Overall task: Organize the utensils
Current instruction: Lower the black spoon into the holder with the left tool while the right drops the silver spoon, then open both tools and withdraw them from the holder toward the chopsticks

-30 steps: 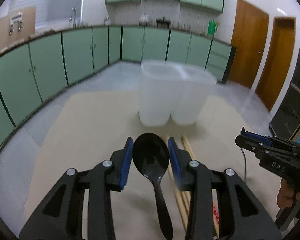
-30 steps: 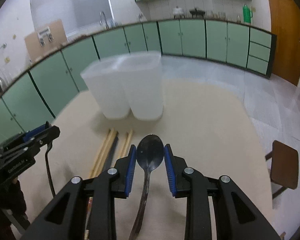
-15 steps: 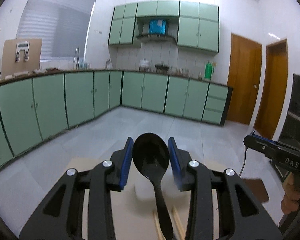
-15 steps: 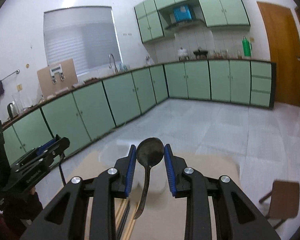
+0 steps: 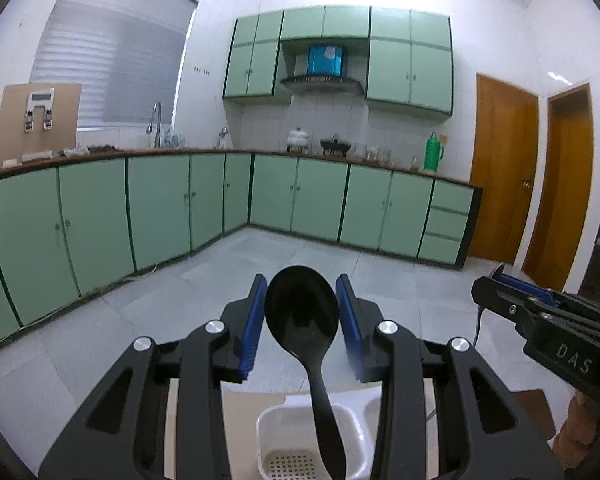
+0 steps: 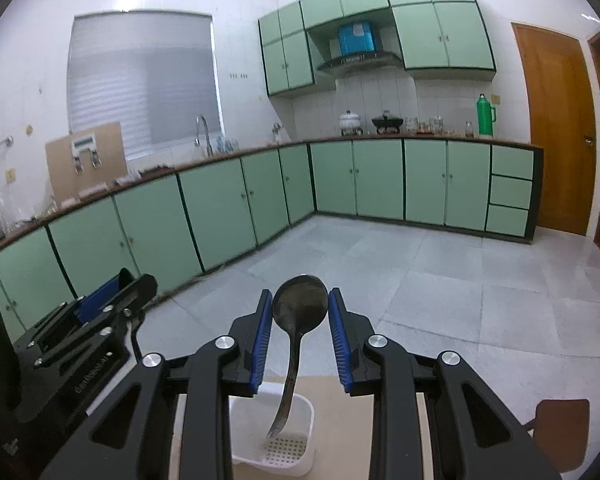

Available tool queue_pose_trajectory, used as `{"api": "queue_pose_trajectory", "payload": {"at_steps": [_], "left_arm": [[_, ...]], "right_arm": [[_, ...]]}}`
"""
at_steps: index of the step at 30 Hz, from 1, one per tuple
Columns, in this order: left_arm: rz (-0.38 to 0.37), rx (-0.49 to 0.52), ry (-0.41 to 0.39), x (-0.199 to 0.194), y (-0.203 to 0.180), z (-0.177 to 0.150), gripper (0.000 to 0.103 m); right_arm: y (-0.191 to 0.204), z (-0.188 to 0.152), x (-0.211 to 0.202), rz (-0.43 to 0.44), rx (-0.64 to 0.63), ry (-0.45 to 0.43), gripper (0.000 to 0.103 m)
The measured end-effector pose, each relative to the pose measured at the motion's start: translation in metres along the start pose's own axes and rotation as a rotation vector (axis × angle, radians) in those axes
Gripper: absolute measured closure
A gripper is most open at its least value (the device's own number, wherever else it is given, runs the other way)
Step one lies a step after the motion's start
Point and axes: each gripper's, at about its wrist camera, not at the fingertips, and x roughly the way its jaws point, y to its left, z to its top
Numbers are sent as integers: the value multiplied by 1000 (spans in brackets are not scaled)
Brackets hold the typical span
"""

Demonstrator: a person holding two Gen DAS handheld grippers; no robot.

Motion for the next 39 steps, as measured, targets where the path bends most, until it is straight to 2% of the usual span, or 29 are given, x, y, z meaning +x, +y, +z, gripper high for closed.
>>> {"api": "queue_pose_trajectory", "payload": {"at_steps": [6, 10, 16, 23, 24, 27, 33, 39], "left_arm": [[3, -17, 81, 19, 7, -21, 69], [1, -7, 97, 13, 13, -25, 68], [-2, -12, 105, -7, 19, -24, 64], [-20, -1, 143, -65, 22, -38, 42], [-20, 0, 164, -78, 24, -45, 39], [-31, 7, 239, -107, 28, -76, 30], [-18, 33, 425, -153, 37, -154, 27], [0, 61, 533, -185, 42, -199, 25]], "right_arm": [[-1, -21, 25, 4, 8, 85, 75], [-3, -31, 30, 9, 12, 130, 74], [-12, -38, 16, 16, 46, 136, 70], [-15, -61, -34, 23, 45, 145, 49], [-15, -71, -44, 24, 45, 157, 45], [-14, -109, -72, 37, 69, 210, 41], [-5, -196, -115, 43, 106, 385, 41], [12, -249, -144, 48, 79, 488, 41]]}}
